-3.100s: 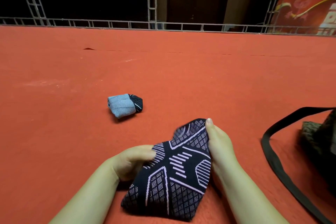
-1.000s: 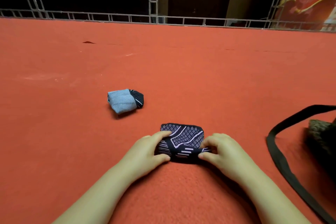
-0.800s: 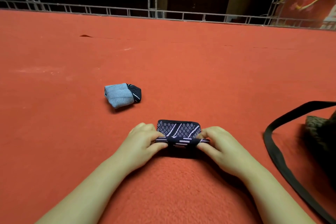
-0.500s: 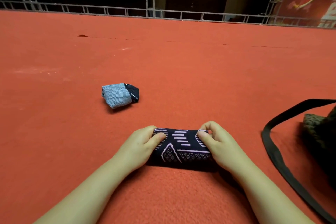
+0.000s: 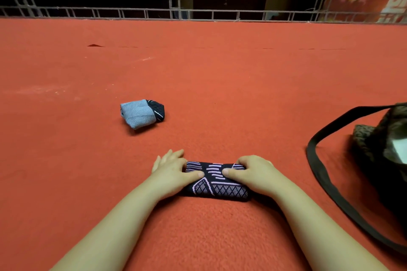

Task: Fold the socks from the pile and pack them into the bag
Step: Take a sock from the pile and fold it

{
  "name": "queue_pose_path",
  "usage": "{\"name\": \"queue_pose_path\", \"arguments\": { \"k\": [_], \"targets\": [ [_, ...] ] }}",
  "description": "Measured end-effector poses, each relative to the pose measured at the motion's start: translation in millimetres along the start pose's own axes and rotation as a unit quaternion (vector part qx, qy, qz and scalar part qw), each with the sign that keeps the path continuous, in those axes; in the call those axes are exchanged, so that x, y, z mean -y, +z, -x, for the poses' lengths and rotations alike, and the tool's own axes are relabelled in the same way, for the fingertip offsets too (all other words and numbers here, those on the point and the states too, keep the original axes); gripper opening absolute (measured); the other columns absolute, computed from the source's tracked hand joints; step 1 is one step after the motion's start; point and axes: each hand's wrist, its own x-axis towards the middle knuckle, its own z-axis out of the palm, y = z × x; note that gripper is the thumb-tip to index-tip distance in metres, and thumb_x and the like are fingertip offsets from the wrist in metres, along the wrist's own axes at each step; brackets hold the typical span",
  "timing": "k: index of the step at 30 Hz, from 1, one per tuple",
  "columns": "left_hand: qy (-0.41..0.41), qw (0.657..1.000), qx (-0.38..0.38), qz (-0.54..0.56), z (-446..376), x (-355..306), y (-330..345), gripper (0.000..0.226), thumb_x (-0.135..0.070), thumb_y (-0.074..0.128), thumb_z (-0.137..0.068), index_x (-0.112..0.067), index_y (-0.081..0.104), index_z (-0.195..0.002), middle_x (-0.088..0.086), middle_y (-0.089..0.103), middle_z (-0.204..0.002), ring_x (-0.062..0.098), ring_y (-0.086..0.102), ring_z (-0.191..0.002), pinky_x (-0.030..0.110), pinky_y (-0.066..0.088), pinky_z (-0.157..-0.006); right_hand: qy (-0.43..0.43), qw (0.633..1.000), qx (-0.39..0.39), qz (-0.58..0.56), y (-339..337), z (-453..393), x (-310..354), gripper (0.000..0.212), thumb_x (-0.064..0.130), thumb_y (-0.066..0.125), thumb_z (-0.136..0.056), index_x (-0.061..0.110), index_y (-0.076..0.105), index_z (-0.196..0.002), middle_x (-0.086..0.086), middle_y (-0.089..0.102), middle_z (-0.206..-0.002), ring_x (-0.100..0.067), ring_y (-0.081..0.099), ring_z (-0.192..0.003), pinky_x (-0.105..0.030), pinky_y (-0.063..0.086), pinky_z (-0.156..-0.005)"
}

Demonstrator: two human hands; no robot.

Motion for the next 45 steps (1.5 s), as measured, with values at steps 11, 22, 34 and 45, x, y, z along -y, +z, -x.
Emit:
{"name": "queue_pose_path", "arguments": {
  "k": [11,22,34,45],
  "targets": [
    [0.039,0.871,-0.138,0.471,57,-125,-1,0.017,-0.025,0.061,-0.09,-0.016,0.052,-0.101,0.004,0.064,-0.091,0.011,0.06,-0.061,0.026,0.048,-0.047,-0.019,0.85,-0.162,-0.501,-51,81,-27,0.022,0.014,0.058,-0.084,0.024,0.053,-0.103,0.001,0.062,-0.103,-0.012,0.06,-0.089,-0.03,0.048,-0.083],
    [0.105,0.813,0.024,0.572,102,-298,-2,0.035,-0.013,0.055,-0.091,-0.025,0.045,-0.122,0.001,0.062,-0.096,0.012,0.054,-0.06,0.022,0.044,-0.044,-0.014,0.84,-0.429,-0.332,-176,207,-119,0.027,0.019,0.069,-0.076,0.025,0.043,-0.074,-0.007,0.049,-0.103,-0.02,0.065,-0.083,-0.032,0.05,-0.07],
    [0.218,0.893,-0.035,0.392,119,-391,36,0.057,-0.055,0.066,-0.067,-0.031,0.04,-0.112,-0.011,0.061,-0.101,0.008,0.061,-0.088,0.042,0.051,-0.087,0.141,0.76,-0.375,-0.511,-219,259,-232,0.021,0.002,0.065,-0.085,0.017,0.05,-0.086,-0.009,0.055,-0.099,-0.02,0.058,-0.069,-0.026,0.045,-0.047],
    [0.322,0.944,-0.04,-0.066,131,-392,50,0.047,-0.074,0.037,-0.079,-0.035,0.052,-0.1,-0.003,0.056,-0.114,0.021,0.053,-0.108,0.038,0.041,-0.088,0.19,0.877,-0.3,-0.323,-227,249,-246,0.032,0.028,0.071,-0.082,0.02,0.04,-0.084,-0.004,0.053,-0.078,-0.018,0.046,-0.062,-0.027,0.035,-0.05]
  ]
}}
